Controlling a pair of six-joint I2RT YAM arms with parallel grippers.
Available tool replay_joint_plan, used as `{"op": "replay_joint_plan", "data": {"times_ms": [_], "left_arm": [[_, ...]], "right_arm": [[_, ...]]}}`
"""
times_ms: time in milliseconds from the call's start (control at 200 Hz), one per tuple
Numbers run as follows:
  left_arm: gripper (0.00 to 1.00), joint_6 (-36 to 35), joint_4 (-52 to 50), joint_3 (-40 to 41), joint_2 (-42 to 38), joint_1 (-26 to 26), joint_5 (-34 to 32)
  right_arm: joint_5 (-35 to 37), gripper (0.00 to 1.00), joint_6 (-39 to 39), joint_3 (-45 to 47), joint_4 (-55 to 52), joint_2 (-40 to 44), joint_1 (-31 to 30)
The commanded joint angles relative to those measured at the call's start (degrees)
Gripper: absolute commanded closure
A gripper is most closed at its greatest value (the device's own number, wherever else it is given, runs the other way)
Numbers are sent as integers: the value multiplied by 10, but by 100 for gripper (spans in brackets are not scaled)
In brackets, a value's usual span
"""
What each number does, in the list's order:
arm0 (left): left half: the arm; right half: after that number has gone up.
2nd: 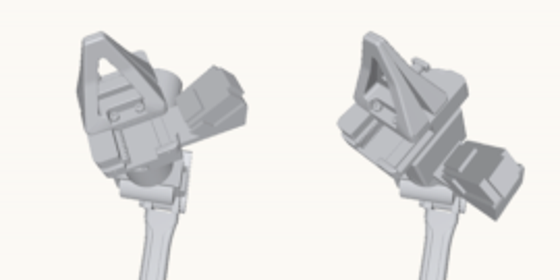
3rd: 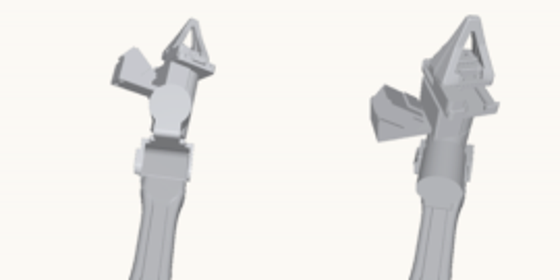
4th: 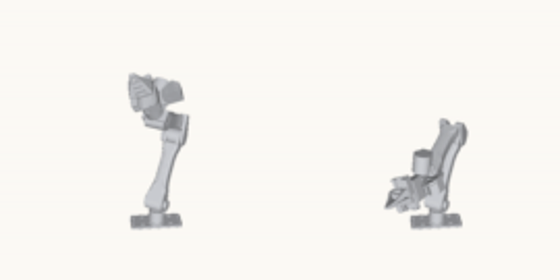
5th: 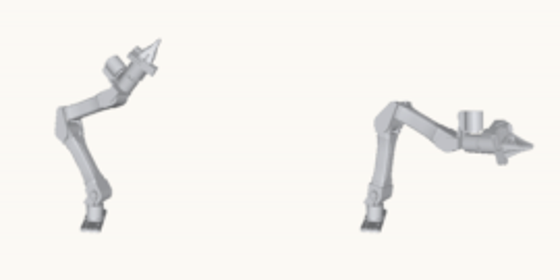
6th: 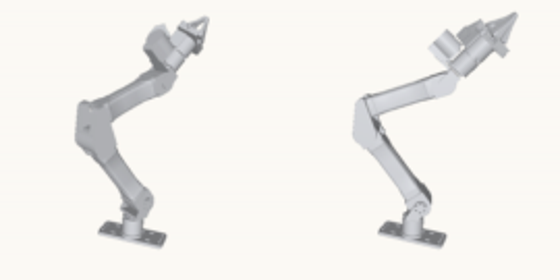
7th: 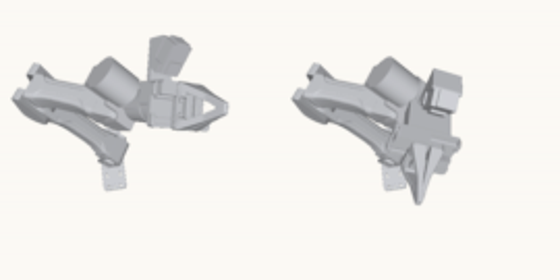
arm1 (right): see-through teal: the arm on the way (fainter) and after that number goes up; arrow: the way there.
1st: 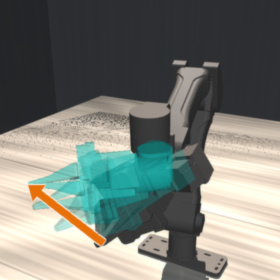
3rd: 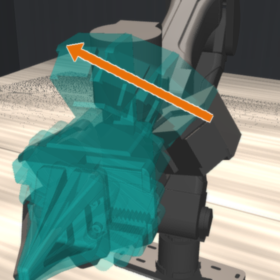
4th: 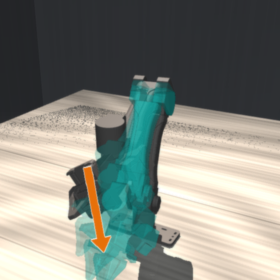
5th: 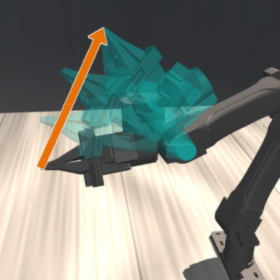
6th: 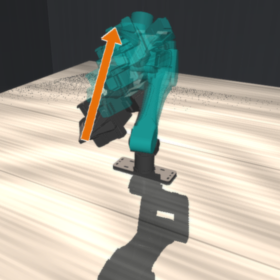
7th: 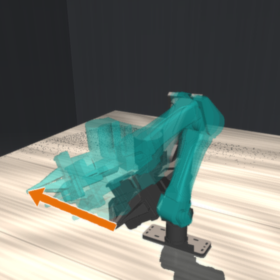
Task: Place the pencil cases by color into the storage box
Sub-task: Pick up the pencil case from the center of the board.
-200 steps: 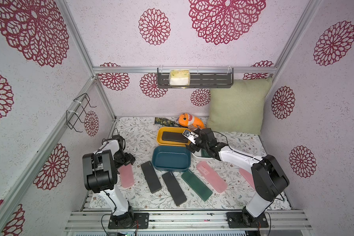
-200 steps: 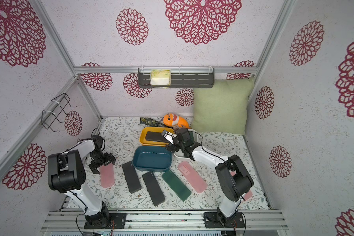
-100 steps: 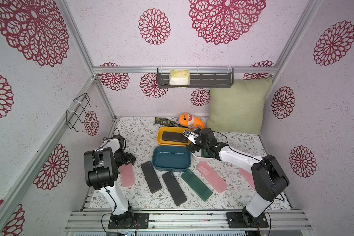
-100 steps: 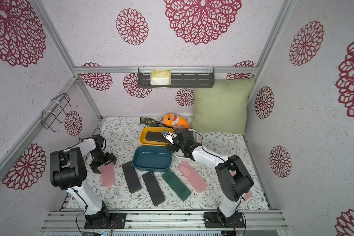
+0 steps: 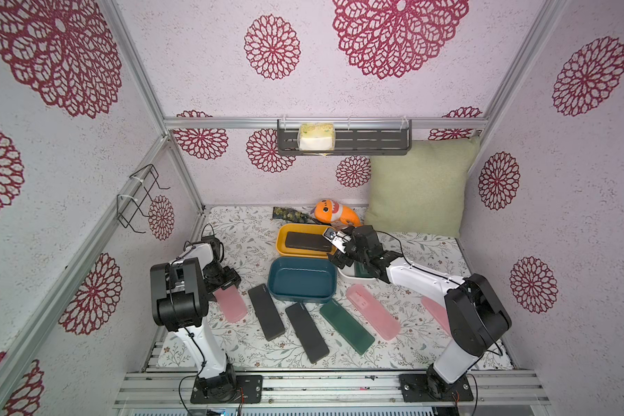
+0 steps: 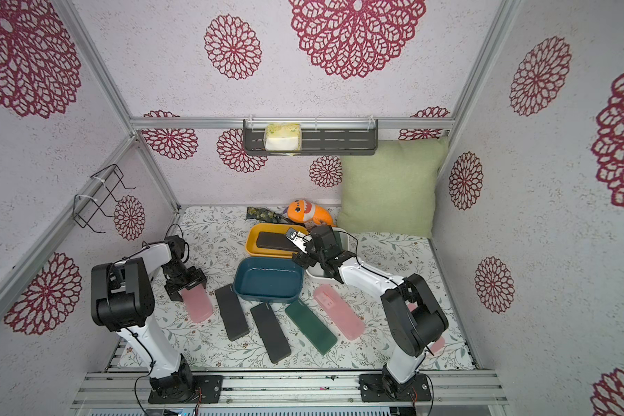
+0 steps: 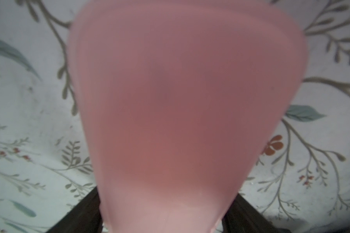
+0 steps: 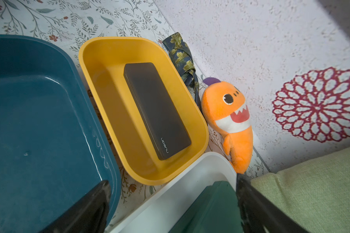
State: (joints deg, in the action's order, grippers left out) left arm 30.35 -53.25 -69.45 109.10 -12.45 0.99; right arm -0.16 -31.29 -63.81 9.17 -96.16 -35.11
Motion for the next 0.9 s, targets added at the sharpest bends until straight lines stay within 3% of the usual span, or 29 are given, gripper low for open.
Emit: {"op": "replay_joint_plan", "data": {"times_ms": [0, 385, 896], "left_arm": [[24, 5, 65, -2, 28, 12, 4], [37, 47, 47, -18, -26, 16, -16], [39, 104, -35, -89, -151, 53, -31]], "right_arm": [[3, 1, 15, -2, 11, 27, 2], [-3, 1, 29, -2, 15, 43, 4], [-13, 1, 62, 6, 20, 65, 9]]}}
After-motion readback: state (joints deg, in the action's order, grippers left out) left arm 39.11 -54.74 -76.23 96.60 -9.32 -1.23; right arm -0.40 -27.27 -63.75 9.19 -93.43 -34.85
